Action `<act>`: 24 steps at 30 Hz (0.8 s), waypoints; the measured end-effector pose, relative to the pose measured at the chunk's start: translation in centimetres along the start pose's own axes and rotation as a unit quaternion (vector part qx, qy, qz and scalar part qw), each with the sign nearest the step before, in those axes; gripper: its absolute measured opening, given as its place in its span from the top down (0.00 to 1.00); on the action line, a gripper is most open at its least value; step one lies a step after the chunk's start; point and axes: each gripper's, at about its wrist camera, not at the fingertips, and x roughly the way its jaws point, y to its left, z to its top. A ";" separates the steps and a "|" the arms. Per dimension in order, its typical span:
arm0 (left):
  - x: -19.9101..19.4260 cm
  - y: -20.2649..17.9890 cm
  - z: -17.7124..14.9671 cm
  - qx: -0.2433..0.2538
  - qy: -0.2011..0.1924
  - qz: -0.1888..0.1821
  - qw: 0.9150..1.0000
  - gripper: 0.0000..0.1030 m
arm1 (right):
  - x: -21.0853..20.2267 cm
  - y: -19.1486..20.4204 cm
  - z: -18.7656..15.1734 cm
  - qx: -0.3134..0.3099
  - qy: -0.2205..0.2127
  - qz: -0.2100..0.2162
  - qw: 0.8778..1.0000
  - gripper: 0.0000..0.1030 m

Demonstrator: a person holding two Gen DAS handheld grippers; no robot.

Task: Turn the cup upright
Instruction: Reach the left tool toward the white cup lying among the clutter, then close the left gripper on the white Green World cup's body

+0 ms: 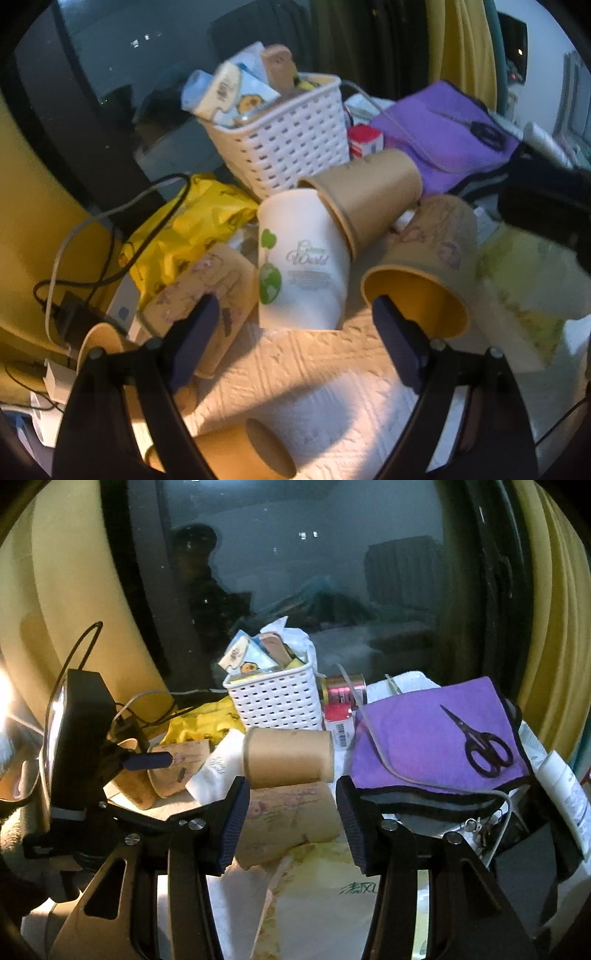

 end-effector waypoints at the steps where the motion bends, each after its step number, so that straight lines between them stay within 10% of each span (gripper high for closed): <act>1: 0.3 -0.2 0.0 0.005 0.004 0.001 1.000 0.17 | 0.2 -0.2 0.0 0.003 -0.001 0.000 1.000 0.50; 12: 2.9 -0.9 0.5 0.013 0.027 0.001 1.000 0.42 | 1.2 -1.1 -0.4 0.010 0.012 0.000 1.000 0.50; 24: 1.2 -0.2 0.1 0.002 0.015 -0.005 1.000 0.45 | 0.8 -1.2 -0.2 0.011 0.004 -0.001 1.000 0.50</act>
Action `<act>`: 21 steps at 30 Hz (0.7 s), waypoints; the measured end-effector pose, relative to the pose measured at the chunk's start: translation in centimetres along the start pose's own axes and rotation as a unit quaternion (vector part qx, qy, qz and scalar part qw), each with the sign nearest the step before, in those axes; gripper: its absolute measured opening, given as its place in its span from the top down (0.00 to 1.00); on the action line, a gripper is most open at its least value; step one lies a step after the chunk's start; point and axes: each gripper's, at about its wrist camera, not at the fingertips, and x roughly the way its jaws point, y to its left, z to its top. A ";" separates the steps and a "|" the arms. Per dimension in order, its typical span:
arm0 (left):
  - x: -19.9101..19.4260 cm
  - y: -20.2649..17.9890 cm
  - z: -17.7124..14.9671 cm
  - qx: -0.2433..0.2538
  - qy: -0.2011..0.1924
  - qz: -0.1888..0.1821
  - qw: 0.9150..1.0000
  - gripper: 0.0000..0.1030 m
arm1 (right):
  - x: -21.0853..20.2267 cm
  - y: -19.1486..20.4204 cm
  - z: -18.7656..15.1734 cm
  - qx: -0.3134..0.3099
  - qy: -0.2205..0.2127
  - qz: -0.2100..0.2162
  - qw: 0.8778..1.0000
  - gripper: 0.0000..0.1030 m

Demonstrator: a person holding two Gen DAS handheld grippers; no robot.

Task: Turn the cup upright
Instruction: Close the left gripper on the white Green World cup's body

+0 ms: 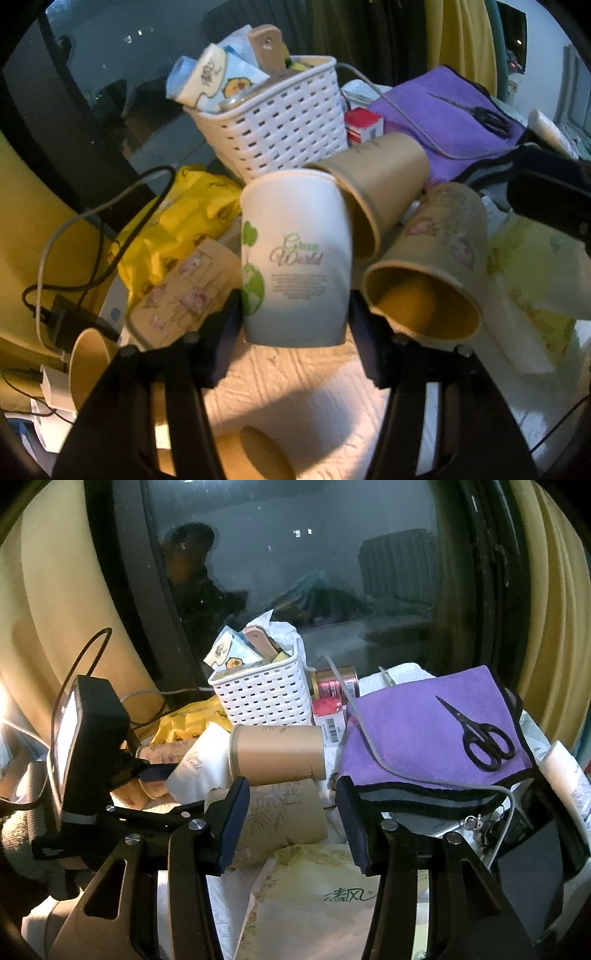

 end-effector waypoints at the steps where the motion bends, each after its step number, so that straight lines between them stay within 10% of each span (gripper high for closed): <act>1: -0.4 0.0 -0.1 -0.003 -0.002 0.001 1.000 0.45 | -0.1 0.0 0.0 0.000 -0.001 0.000 1.000 0.50; 21: -9.1 1.0 -2.4 -0.065 -0.082 -0.023 0.994 0.45 | -2.9 1.1 0.8 -0.002 -0.026 0.001 1.000 0.50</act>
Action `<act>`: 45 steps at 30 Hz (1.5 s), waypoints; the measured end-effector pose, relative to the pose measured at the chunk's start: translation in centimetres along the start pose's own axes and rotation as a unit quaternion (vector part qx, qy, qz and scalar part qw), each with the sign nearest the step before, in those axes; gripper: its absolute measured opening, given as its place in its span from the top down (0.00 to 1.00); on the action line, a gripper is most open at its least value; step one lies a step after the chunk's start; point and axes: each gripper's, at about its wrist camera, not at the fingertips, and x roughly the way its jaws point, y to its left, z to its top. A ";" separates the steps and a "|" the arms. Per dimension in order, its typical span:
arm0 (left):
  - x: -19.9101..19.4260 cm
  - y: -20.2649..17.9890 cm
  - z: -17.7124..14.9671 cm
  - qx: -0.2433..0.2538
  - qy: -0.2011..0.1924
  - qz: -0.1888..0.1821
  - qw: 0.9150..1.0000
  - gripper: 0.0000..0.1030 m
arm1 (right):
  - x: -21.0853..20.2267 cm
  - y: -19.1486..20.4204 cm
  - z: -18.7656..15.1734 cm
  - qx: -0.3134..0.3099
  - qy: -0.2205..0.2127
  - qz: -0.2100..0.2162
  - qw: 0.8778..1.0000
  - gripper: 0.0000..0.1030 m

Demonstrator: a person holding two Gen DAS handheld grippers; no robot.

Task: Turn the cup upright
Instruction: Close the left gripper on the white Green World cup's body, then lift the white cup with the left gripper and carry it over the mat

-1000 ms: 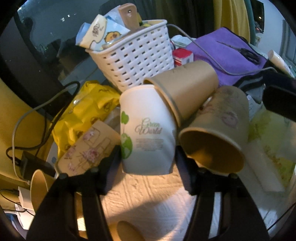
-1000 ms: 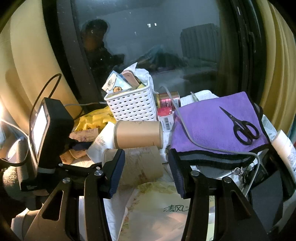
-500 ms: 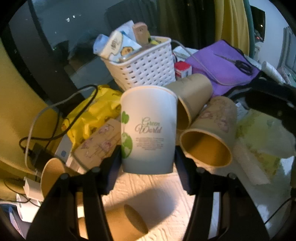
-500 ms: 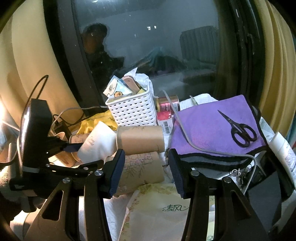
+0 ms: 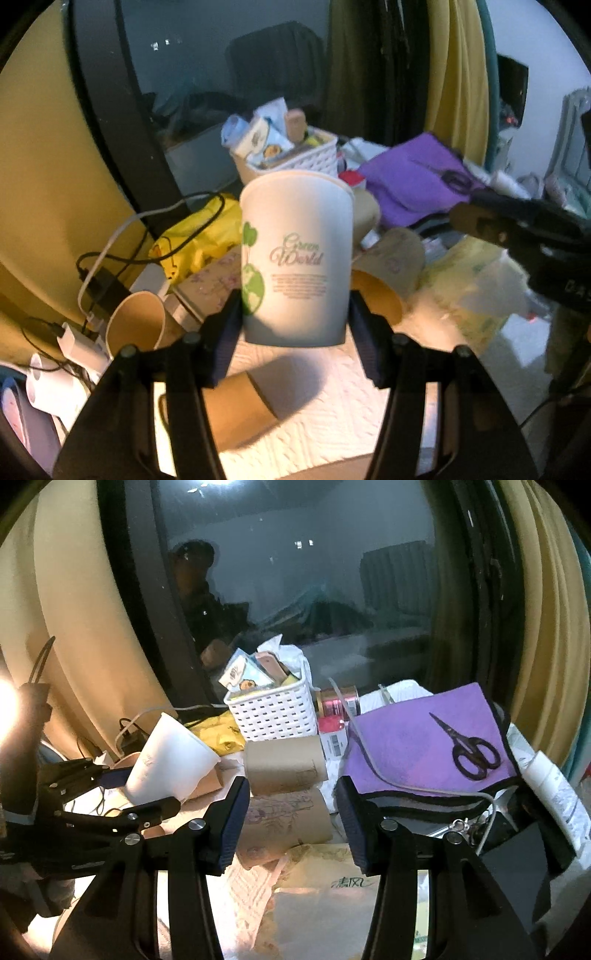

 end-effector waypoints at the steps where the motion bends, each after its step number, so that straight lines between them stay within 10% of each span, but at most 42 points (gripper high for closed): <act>1: -0.6 0.1 -0.1 -0.005 -0.007 -0.002 1.000 0.45 | -0.3 0.1 0.0 -0.001 -0.002 0.000 1.000 0.50; 23: -13.0 -0.7 -8.9 -0.058 -0.090 -0.023 0.994 0.45 | -9.3 6.3 -2.8 -0.036 -0.025 0.012 0.999 0.50; 45: -25.5 -1.2 -23.9 -0.139 -0.205 -0.009 0.969 0.45 | -21.0 17.7 -9.3 -0.083 -0.033 0.066 0.994 0.37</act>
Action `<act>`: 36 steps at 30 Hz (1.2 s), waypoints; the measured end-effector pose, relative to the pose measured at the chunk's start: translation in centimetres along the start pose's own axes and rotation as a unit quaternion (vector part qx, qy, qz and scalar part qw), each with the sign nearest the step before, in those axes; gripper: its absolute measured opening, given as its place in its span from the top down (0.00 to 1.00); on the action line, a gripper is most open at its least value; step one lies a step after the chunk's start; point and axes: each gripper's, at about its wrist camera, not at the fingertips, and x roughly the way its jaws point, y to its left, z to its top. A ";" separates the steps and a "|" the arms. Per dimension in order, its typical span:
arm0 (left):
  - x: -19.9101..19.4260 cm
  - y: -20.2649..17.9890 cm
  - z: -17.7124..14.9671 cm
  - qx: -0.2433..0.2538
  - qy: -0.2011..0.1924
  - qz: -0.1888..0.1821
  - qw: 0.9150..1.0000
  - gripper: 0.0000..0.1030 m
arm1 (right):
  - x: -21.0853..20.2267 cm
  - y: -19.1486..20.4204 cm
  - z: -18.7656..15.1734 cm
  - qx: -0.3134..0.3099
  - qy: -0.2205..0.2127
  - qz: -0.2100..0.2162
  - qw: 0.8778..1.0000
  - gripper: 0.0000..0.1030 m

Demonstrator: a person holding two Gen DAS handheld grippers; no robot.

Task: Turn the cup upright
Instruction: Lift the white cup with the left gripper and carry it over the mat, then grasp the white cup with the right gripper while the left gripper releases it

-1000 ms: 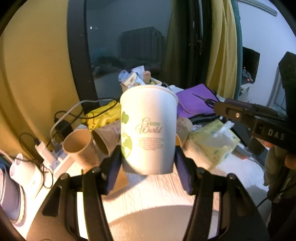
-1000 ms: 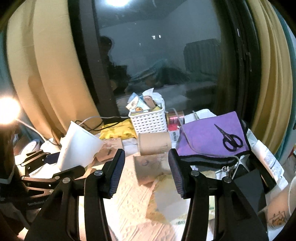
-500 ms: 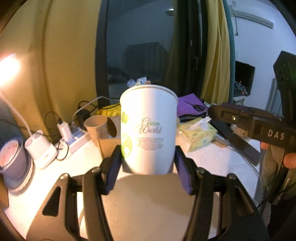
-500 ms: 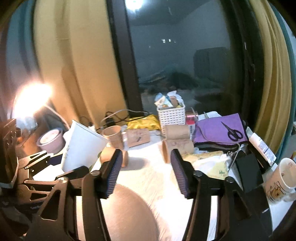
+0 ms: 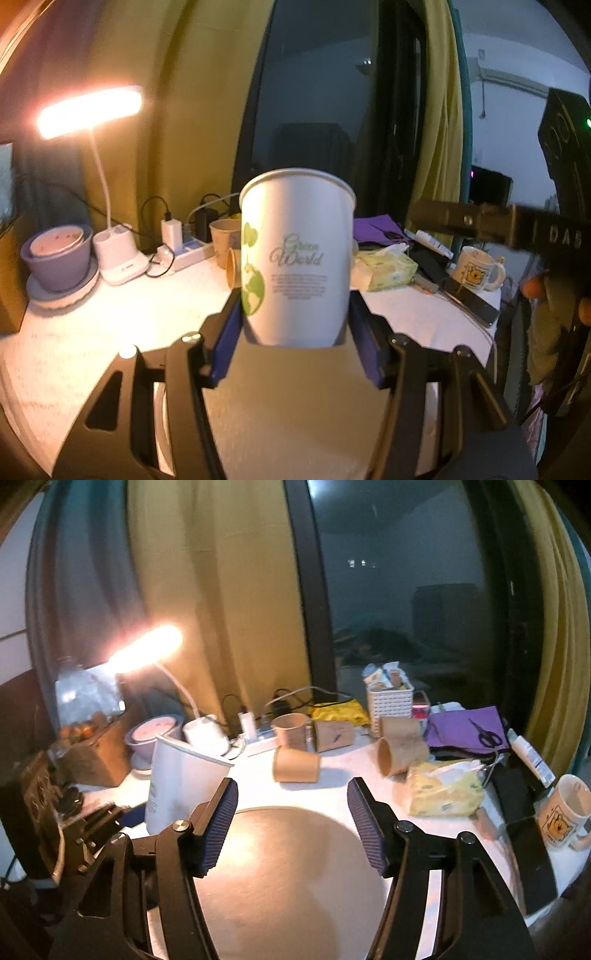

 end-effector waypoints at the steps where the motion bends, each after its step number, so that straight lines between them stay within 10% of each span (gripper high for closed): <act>1: -0.5 0.0 -0.4 -0.001 -0.004 0.001 1.000 0.45 | -0.4 0.6 -0.2 0.000 0.000 0.006 1.000 0.37; 22: -9.5 -1.1 -7.4 -0.019 -0.090 -0.014 0.996 0.45 | -4.0 9.1 -4.2 0.019 0.064 0.183 0.981 0.37; 36: -9.2 -0.5 -8.8 -0.011 -0.103 -0.026 0.994 0.45 | -1.9 9.9 -5.8 0.033 0.109 0.224 0.968 0.34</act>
